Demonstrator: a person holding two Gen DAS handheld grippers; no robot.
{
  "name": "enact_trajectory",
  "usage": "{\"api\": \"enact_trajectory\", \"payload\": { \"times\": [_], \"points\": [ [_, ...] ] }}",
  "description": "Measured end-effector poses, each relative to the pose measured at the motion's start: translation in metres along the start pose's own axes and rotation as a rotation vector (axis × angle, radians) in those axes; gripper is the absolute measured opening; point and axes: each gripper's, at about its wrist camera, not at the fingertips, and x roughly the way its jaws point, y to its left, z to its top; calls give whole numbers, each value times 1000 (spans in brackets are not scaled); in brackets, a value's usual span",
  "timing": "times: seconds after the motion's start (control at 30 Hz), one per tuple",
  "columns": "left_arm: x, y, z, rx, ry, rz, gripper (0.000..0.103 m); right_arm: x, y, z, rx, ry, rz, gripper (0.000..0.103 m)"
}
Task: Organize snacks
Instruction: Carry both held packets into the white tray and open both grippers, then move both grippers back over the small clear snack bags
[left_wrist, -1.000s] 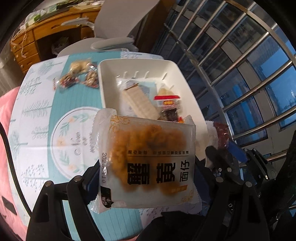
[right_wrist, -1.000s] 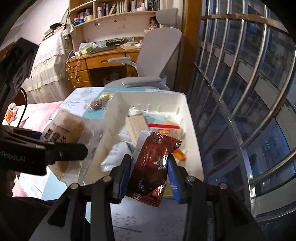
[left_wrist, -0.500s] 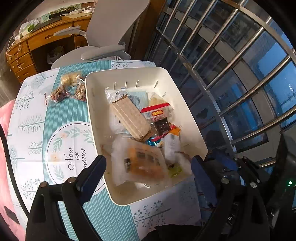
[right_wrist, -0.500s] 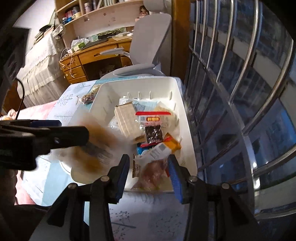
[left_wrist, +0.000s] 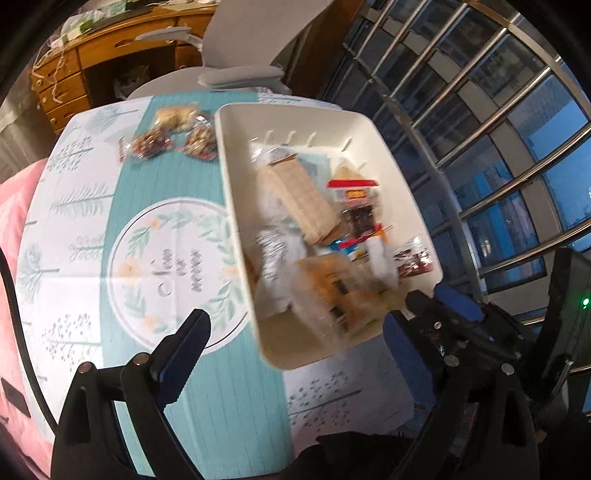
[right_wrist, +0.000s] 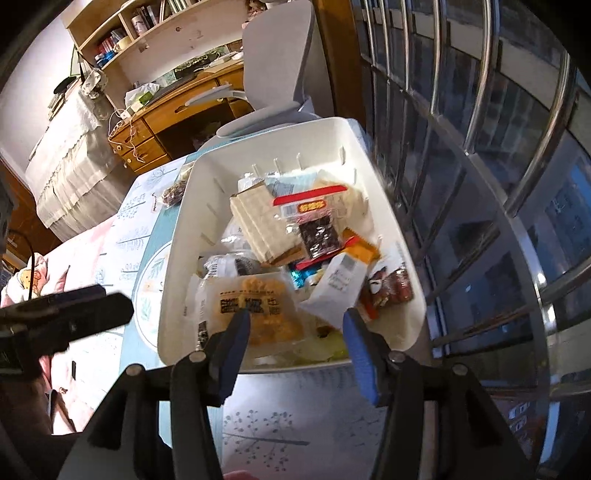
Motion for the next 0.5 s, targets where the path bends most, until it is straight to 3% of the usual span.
{"api": "enact_trajectory", "payload": {
  "times": [0.27, 0.5],
  "points": [
    [-11, 47, -17, -33, 5, 31, 94, 3, 38, -1, -34, 0, 0, 53],
    [-26, 97, -21, -29, 25, 14, 94, 10, 87, -1, -38, 5, -8, 53]
  ]
}}
